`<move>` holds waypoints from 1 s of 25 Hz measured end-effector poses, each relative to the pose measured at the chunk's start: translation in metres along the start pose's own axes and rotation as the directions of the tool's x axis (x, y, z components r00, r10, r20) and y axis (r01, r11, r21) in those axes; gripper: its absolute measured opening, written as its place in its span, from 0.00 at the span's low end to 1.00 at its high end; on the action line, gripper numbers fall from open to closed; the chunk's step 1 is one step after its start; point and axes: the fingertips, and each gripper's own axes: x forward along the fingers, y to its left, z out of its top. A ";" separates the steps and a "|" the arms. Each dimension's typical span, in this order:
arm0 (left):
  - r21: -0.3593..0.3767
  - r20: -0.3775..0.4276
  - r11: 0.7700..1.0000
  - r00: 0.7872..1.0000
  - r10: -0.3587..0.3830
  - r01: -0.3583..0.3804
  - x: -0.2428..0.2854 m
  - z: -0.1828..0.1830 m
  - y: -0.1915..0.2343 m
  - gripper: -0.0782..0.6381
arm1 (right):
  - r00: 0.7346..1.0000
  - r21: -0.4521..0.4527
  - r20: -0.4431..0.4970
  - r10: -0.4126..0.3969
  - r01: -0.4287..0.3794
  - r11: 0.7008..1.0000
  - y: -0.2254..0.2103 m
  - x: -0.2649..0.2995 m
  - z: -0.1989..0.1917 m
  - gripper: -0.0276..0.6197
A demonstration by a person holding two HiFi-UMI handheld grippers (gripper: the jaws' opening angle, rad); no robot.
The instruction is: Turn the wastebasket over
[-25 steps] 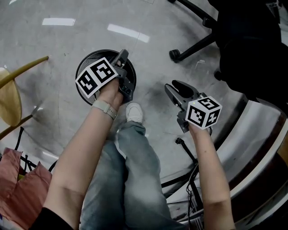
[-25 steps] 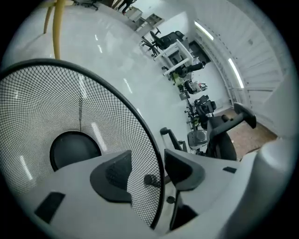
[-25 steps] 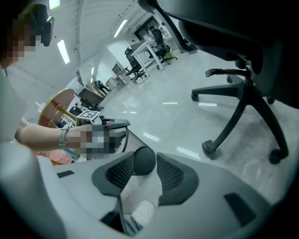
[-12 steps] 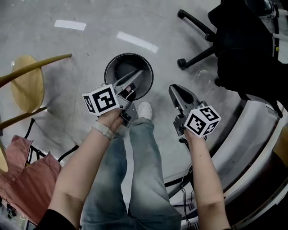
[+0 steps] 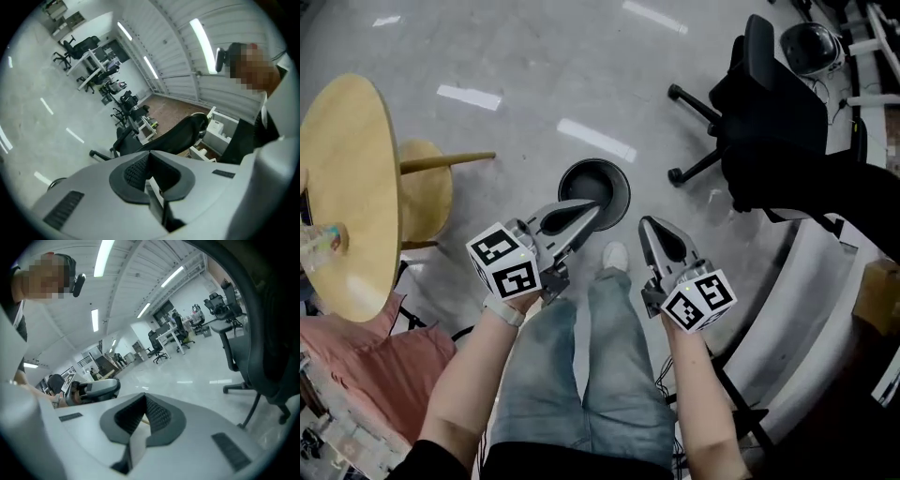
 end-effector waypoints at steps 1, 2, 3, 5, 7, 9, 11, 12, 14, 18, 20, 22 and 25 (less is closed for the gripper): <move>0.032 -0.001 0.999 1.000 -0.006 0.006 -0.007 0.011 -0.016 0.13 | 1.000 -0.021 0.014 0.009 -0.009 1.000 0.015 -0.005 0.013 0.06; 0.064 -0.002 0.998 1.000 -0.009 0.009 -0.014 0.021 -0.032 0.13 | 0.999 -0.041 0.028 0.019 -0.018 0.999 0.029 -0.011 0.026 0.06; 0.096 -0.002 0.995 1.000 -0.008 0.008 -0.021 0.031 -0.047 0.13 | 0.999 -0.058 0.041 0.030 -0.028 0.998 0.044 -0.017 0.039 0.06; 0.150 0.003 0.989 1.000 0.004 -0.004 -0.038 0.049 -0.075 0.13 | 0.996 -0.085 0.064 0.057 -0.051 0.995 0.072 -0.028 0.061 0.06; 0.193 0.016 0.981 1.000 0.021 -0.024 -0.055 0.064 -0.100 0.13 | 0.993 -0.113 0.084 0.087 -0.077 0.991 0.100 -0.037 0.084 0.06; 0.244 0.029 0.969 0.999 0.029 -0.035 -0.067 0.081 -0.125 0.13 | 0.987 -0.148 0.109 0.115 -0.098 0.984 0.125 -0.046 0.112 0.06; 0.288 0.043 0.957 0.999 0.029 -0.040 -0.078 0.098 -0.152 0.13 | 0.981 -0.183 0.133 0.143 -0.118 0.976 0.150 -0.057 0.139 0.06; 0.300 0.054 0.953 0.998 0.032 -0.047 -0.085 0.106 -0.166 0.13 | 0.977 -0.199 0.141 0.158 -0.129 0.972 0.163 -0.064 0.151 0.06; 0.323 0.089 0.944 0.995 0.039 -0.066 -0.099 0.124 -0.189 0.13 | 0.970 -0.227 0.154 0.186 -0.148 0.963 0.186 -0.074 0.172 0.06; 0.363 0.138 0.928 0.990 0.037 -0.086 -0.117 0.157 -0.228 0.13 | 0.958 -0.258 0.184 0.218 -0.167 0.952 0.219 -0.093 0.208 0.06; 0.371 0.165 0.923 0.986 0.036 -0.096 -0.125 0.169 -0.243 0.13 | 0.955 -0.277 0.183 0.234 -0.178 0.944 0.237 -0.102 0.221 0.06; 0.387 0.201 0.915 0.979 0.039 -0.116 -0.133 0.182 -0.256 0.13 | 0.950 -0.308 0.174 0.258 -0.197 0.931 0.257 -0.106 0.233 0.06; 0.437 0.235 0.893 0.972 0.003 -0.109 -0.138 0.207 -0.281 0.13 | 0.939 -0.372 0.173 0.297 -0.217 0.902 0.282 -0.108 0.255 0.06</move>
